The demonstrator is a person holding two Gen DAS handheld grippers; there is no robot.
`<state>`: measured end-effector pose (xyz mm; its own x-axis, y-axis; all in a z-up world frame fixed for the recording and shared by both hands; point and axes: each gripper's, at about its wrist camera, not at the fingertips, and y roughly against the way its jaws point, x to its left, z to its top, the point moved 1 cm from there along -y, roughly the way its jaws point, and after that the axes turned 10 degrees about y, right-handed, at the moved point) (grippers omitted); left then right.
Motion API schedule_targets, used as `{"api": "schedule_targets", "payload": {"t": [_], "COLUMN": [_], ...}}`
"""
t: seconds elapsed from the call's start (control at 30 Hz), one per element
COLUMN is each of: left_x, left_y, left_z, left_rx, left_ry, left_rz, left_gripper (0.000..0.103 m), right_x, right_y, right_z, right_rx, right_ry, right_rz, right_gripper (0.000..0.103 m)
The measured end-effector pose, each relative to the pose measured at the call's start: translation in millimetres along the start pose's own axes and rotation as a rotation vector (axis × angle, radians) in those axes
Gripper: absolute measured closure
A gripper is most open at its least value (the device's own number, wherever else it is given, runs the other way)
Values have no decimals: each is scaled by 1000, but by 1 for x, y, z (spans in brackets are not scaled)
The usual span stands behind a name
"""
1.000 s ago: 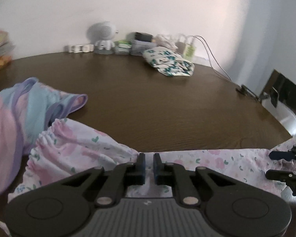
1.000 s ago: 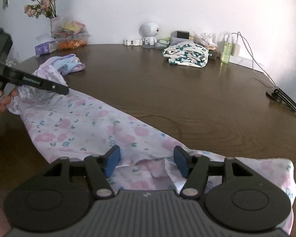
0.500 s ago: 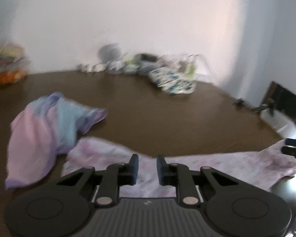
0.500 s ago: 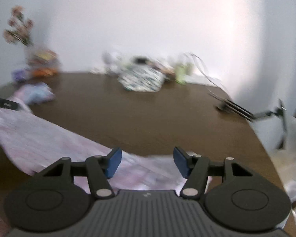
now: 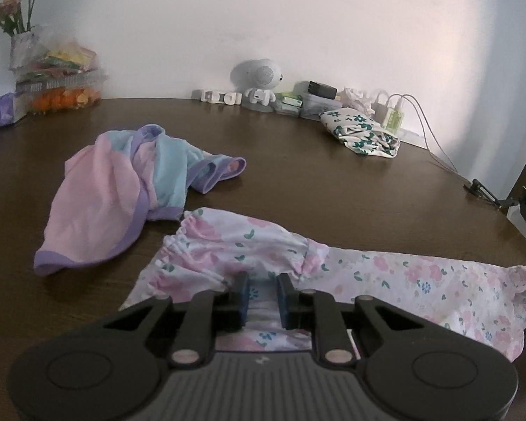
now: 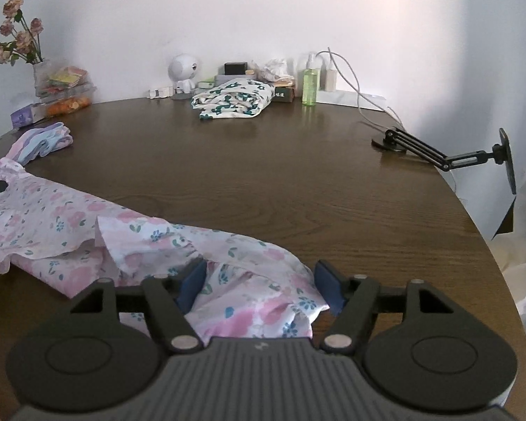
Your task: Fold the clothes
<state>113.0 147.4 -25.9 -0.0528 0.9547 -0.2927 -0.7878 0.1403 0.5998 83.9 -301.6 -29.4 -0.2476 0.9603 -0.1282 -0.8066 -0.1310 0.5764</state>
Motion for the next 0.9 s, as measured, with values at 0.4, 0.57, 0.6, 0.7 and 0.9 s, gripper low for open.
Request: {"api": "schedule_targets", "payload": {"t": [0.4,0.57,0.6,0.7,0.9], "left_x": [-8,-4,-3,5,29], "left_y": [56,73,75,80,87], "left_z": [16,6,3,-5,-11], "left_rx": [-110,-113,-108,-93,-61], "left_ry": [41,50,51,58,116], "left_rz": [-27,-27,-24,-24,-16], "left_gripper": [2,0,0,0,0], "right_x": [27,65,72,93,122], "right_y": [61,65,63,55,48], "right_z": [30,38,39,40,48], "right_rx": [-202,-217,-212,-192,-181], "right_ry": [-34,26,31,46,73], "right_rz": [102,169,180,214,253], "right_gripper": [0,0,0,0,0]}}
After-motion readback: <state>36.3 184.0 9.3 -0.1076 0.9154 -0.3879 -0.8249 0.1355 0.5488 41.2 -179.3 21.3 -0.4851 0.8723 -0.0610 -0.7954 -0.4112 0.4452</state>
